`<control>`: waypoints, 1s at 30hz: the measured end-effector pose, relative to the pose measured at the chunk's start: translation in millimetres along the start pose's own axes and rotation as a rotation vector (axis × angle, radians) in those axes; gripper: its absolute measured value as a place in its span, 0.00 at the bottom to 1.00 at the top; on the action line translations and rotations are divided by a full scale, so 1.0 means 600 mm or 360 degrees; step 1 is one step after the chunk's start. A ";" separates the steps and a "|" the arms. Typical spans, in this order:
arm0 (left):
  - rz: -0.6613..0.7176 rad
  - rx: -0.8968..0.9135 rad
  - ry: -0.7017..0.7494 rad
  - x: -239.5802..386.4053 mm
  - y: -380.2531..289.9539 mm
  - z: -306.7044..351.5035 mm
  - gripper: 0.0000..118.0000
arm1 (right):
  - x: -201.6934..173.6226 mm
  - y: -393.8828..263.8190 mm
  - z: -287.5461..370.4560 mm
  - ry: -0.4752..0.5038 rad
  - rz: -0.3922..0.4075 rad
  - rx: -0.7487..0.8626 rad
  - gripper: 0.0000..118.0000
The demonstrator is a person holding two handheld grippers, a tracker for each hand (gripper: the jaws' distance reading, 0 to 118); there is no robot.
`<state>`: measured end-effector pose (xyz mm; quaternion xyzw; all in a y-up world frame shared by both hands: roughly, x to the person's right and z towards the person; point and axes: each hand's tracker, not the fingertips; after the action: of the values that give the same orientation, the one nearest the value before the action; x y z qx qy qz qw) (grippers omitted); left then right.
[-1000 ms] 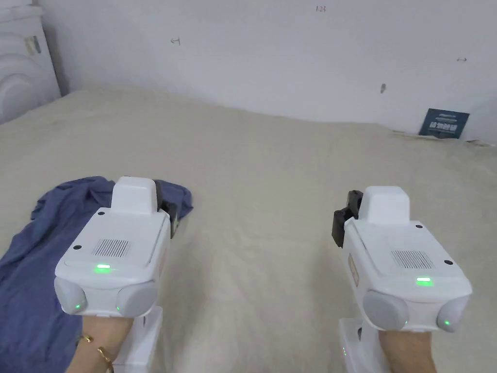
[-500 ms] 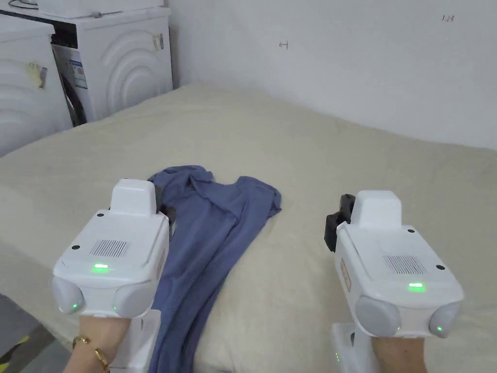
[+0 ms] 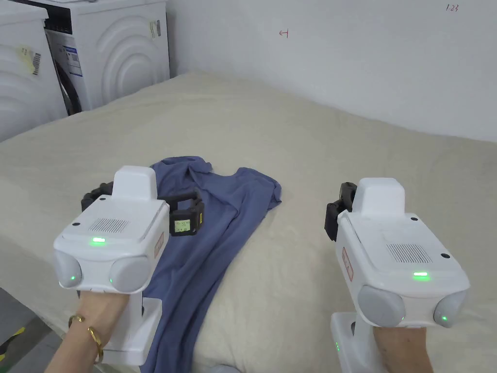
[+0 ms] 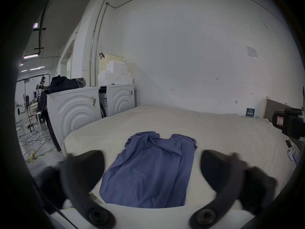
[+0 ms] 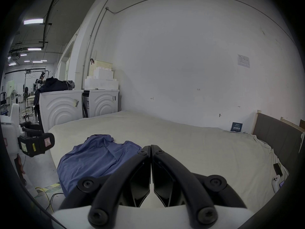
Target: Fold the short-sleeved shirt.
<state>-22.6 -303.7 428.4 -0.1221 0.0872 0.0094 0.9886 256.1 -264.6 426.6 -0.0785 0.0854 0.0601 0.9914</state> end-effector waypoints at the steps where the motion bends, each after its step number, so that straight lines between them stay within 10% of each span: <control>1: 0.0005 -0.0009 0.0006 0.001 0.003 -0.008 1.00 | 0.002 0.001 -0.001 0.0000 -0.0001 -0.0001 0.00; 30: -0.0164 -0.1207 -0.0137 0.097 0.010 -0.610 1.00 | 0.049 -0.062 -0.214 0.0001 -0.0022 -0.0215 0.00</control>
<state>-27.8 -386.9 67.4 -0.4829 0.0296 -0.0036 0.8751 269.2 -319.3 301.6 -0.1459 0.0810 0.0590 0.9842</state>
